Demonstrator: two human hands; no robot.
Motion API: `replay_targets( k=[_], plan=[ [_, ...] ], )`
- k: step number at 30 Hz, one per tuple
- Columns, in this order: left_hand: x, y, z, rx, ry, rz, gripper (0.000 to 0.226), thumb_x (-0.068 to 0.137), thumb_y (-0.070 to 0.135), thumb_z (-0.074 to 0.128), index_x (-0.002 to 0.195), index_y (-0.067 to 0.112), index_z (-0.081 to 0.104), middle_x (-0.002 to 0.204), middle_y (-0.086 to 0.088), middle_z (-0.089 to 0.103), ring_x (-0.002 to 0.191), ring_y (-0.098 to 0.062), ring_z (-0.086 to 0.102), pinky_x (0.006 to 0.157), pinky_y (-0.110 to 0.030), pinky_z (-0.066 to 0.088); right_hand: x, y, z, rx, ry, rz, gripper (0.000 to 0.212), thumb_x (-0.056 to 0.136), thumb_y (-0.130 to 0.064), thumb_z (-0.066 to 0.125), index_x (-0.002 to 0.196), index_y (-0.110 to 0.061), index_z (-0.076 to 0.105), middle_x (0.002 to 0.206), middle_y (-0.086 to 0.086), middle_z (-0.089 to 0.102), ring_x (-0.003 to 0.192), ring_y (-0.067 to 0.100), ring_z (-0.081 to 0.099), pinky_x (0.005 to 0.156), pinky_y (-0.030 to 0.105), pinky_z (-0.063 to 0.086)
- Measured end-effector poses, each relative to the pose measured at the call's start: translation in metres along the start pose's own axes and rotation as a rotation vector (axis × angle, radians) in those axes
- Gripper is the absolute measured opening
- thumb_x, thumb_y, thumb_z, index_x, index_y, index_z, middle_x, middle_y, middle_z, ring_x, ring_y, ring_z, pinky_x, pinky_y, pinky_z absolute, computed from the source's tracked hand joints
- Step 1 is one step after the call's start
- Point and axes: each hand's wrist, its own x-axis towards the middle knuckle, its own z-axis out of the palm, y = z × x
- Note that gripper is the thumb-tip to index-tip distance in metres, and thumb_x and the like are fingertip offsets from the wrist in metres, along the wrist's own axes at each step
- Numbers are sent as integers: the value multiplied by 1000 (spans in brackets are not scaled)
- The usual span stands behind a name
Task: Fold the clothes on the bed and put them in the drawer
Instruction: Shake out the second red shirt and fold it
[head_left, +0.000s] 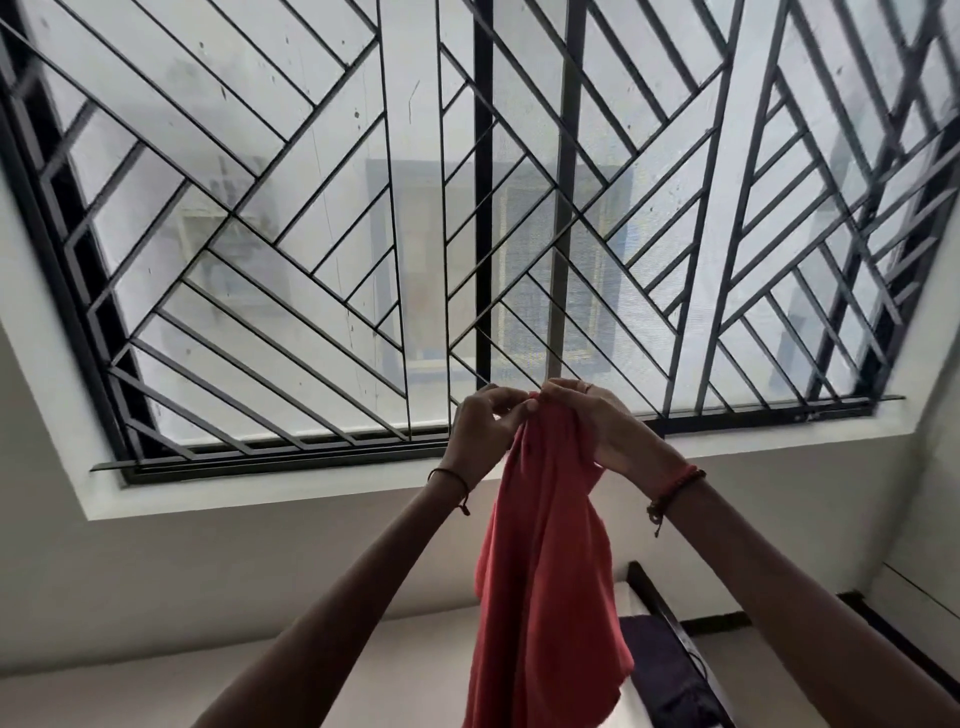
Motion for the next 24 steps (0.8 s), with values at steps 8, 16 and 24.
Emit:
replay_targets(
  k=[8, 16, 24],
  plan=[
    [-6, 0, 5, -260, 24, -233, 16, 85, 13, 67, 94, 1, 72, 82, -6, 69, 69, 0, 61, 68, -19, 48, -5, 13, -1, -949, 438, -448, 25, 81, -21, 73, 78, -18, 49, 75, 7, 59, 66, 17, 54, 58, 24, 44],
    [1, -1, 5, -252, 97, -358, 17, 81, 20, 72, 84, 4, 74, 75, -6, 70, 67, -8, 61, 65, -23, 48, -36, 68, 22, -1005, 361, -468, 39, 75, -27, 79, 93, -9, 50, 80, 3, 56, 69, 15, 51, 56, 8, 35],
    [4, 7, -1, -236, 129, -391, 19, 76, 25, 76, 80, 7, 75, 71, -5, 71, 59, -6, 56, 63, -24, 44, -23, 74, 22, -922, 433, -495, 30, 77, -19, 77, 98, -5, 62, 89, 5, 66, 80, 17, 60, 72, 10, 43]
  ],
)
